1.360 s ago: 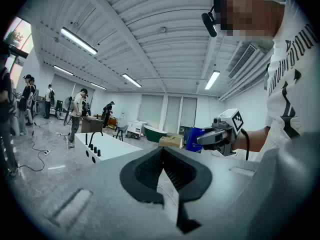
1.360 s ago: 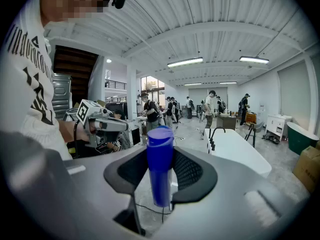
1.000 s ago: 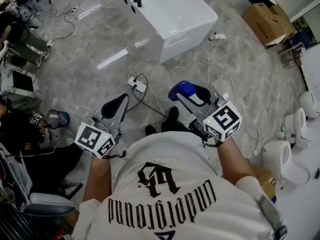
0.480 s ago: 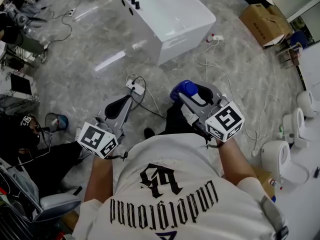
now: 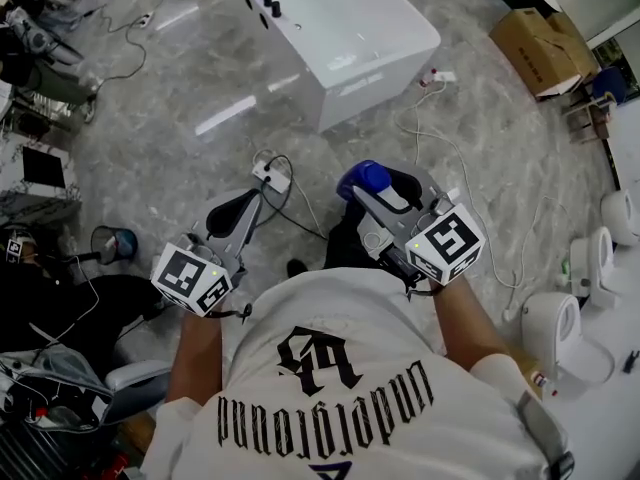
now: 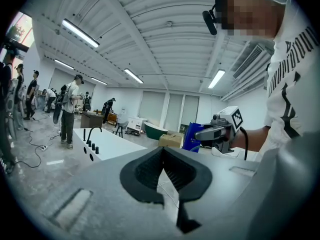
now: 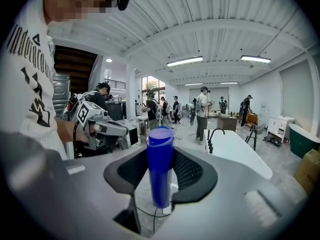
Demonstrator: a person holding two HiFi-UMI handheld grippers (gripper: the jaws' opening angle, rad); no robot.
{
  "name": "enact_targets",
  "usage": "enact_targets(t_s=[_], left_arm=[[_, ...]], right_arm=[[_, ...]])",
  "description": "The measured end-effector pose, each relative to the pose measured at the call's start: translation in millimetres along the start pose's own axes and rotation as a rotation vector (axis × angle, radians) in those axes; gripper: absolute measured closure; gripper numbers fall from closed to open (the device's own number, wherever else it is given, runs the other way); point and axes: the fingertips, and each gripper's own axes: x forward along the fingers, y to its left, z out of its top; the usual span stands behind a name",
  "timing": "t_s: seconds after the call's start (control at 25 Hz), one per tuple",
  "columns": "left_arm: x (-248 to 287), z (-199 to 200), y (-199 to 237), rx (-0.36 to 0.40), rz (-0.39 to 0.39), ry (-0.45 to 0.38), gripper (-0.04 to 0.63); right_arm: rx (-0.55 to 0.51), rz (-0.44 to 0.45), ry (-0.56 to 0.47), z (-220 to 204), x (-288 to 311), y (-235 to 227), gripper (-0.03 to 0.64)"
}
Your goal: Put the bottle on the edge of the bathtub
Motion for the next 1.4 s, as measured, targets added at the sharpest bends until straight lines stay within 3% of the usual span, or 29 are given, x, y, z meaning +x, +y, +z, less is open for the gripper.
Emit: enact_targets(t_s=[0.36, 0.76, 1.12, 1.4], left_arm=[[120.7, 5.6, 30.1, -0.023, 0.019, 0.057, 0.588], [258.0, 28.9, 56.1, -0.045, 0.052, 0.057, 0.588], [321.6, 37.9, 57.3, -0.038, 0.053, 0.103, 0.588], [350.9, 48.3, 78.4, -0.027, 0.051, 0.081, 0.588]], right_arm=[[0.044, 0.027, -0.008, -12.8, 18.9, -125.7, 0.465], [0.03, 0.062, 0.004, -16.5, 10.5, -263.7, 0.465], [0.05, 0.07, -0.027, -16.8, 3.9, -331.0, 0.466], [0.037, 0.064, -0.024, -13.3, 12.4, -359.8, 0.465]])
